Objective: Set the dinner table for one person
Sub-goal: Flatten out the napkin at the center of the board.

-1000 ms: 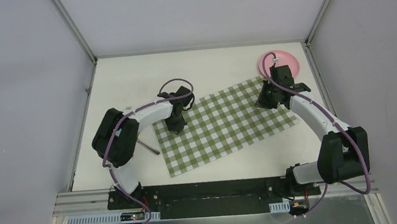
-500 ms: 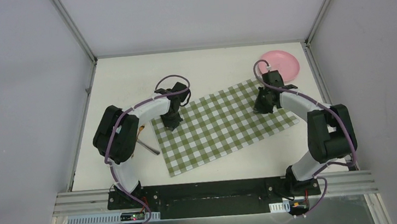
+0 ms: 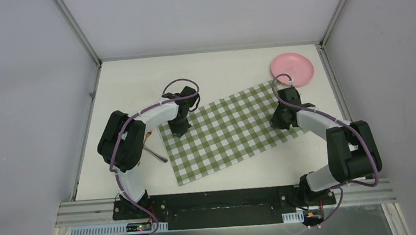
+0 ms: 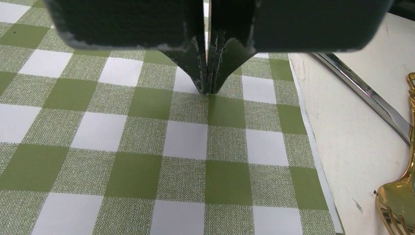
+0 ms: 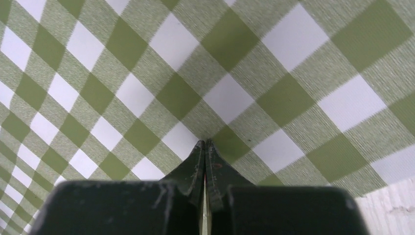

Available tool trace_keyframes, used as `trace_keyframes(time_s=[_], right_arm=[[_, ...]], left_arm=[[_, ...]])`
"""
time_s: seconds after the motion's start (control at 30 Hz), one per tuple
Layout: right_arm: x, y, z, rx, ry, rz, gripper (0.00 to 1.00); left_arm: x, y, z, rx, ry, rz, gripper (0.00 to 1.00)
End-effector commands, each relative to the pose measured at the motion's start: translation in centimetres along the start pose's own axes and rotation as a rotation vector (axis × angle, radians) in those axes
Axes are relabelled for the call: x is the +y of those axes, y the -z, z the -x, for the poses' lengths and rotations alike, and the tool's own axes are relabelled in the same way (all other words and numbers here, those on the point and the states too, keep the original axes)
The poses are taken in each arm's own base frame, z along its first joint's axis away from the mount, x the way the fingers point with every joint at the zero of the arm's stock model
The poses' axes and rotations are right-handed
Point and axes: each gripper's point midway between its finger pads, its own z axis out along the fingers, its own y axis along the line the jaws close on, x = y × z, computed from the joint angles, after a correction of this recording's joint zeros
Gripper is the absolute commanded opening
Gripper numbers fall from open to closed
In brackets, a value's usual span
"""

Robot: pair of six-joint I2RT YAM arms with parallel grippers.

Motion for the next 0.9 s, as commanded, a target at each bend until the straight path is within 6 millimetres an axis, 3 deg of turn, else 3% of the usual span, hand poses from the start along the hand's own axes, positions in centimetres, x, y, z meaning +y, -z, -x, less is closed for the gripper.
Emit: trace_keyframes(time_s=[0.0, 0.3, 0.57, 0.6, 0.63, 0.67, 0.87], right_arm=[[-1.9, 0.6, -0.2, -0.048, -0.054, -0.061, 0.00], [-1.5, 2.7, -1.1, -0.057, -0.114, 0.008, 0.00], [-2.1, 3.7, -4.5, -0.032, -0.165, 0.095, 0.00], [-1.9, 4.0, -4.4, -0.042, -0.159, 0.118, 0.05], [-1.6, 4.3, -4.3, -0.056, -0.139, 0.137, 0.24], [-1.2, 4.7, -4.0, -0.070, -0.111, 0.154, 0.35], [-0.8, 6.9, -2.1, -0.100, 0.108, 0.023, 0.50]], left_arm=[[-0.3, 1.5, 2.2, -0.055, 0.018, -0.027, 0.00], [-0.7, 2.1, 2.5, -0.056, 0.024, -0.054, 0.00], [-0.9, 2.6, 2.5, -0.054, 0.029, -0.076, 0.00], [-1.0, 2.8, 2.4, -0.052, 0.029, -0.082, 0.00], [-1.1, 2.9, 2.4, -0.051, 0.029, -0.091, 0.00], [-1.4, 3.0, 2.4, -0.050, 0.024, -0.110, 0.00], [-2.7, 4.2, 2.5, -0.065, 0.005, -0.230, 0.00]])
